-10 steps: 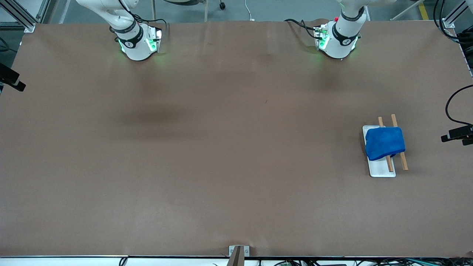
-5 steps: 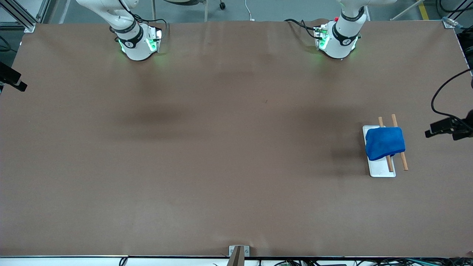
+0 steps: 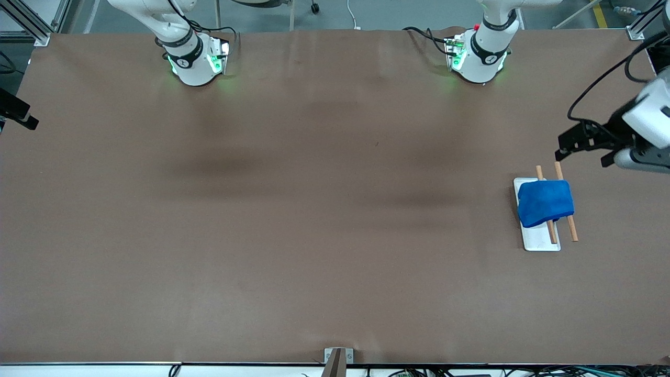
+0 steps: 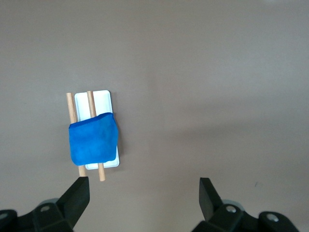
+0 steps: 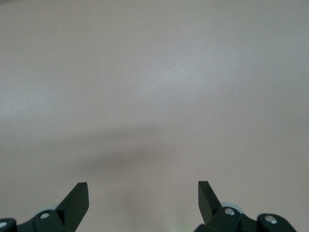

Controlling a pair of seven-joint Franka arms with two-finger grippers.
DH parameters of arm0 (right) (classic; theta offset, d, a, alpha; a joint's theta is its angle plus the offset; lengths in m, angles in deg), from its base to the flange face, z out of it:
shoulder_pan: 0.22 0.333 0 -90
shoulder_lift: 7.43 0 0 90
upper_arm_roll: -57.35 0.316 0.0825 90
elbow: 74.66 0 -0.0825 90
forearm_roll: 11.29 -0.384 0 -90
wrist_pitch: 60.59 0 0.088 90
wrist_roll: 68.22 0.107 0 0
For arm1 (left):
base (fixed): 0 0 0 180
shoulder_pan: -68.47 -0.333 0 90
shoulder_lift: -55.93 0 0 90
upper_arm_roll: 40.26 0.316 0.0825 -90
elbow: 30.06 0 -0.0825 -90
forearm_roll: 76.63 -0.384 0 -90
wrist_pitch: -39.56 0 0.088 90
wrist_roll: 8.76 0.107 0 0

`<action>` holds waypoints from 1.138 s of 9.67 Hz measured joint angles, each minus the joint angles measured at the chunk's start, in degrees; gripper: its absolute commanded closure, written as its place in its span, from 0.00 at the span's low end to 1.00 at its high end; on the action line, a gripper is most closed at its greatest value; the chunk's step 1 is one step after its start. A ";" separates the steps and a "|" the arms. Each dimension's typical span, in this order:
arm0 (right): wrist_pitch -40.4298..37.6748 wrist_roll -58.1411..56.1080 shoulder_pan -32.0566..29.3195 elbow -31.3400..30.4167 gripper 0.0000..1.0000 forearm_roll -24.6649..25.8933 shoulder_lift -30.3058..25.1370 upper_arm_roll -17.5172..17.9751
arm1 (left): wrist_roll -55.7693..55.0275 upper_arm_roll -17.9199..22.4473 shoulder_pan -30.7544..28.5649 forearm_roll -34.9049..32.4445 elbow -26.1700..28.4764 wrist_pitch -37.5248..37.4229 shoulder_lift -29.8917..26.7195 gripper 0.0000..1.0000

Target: Right arm passes towel to left arm to hang

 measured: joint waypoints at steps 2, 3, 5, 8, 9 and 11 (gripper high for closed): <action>-0.22 -0.04 0.00 0.00 0.00 0.00 0.01 0.01 | -3.37 -2.01 0.01 -0.98 -1.59 -3.40 -2.74 0.00; -0.25 -0.08 0.01 0.00 0.00 0.00 0.02 0.03 | -3.61 -1.99 -0.11 -0.99 -2.38 -4.32 -3.48 0.00; -0.43 -0.29 0.02 0.00 0.00 0.04 0.02 0.03 | -3.61 -1.99 -0.36 -0.98 -4.24 -7.04 -3.35 0.00; -0.71 -0.50 0.02 0.00 0.00 0.08 0.02 0.03 | -3.61 -2.04 -0.36 -0.69 -4.47 -9.96 -3.00 0.00; -0.74 -0.52 0.01 0.00 0.00 0.09 0.02 0.03 | -3.61 -2.04 -0.40 -0.20 -4.46 -9.97 -2.75 0.00; -0.77 -0.54 0.01 0.00 0.00 0.13 0.02 0.02 | -3.61 -2.04 -0.54 0.14 -4.37 -9.97 -2.36 0.00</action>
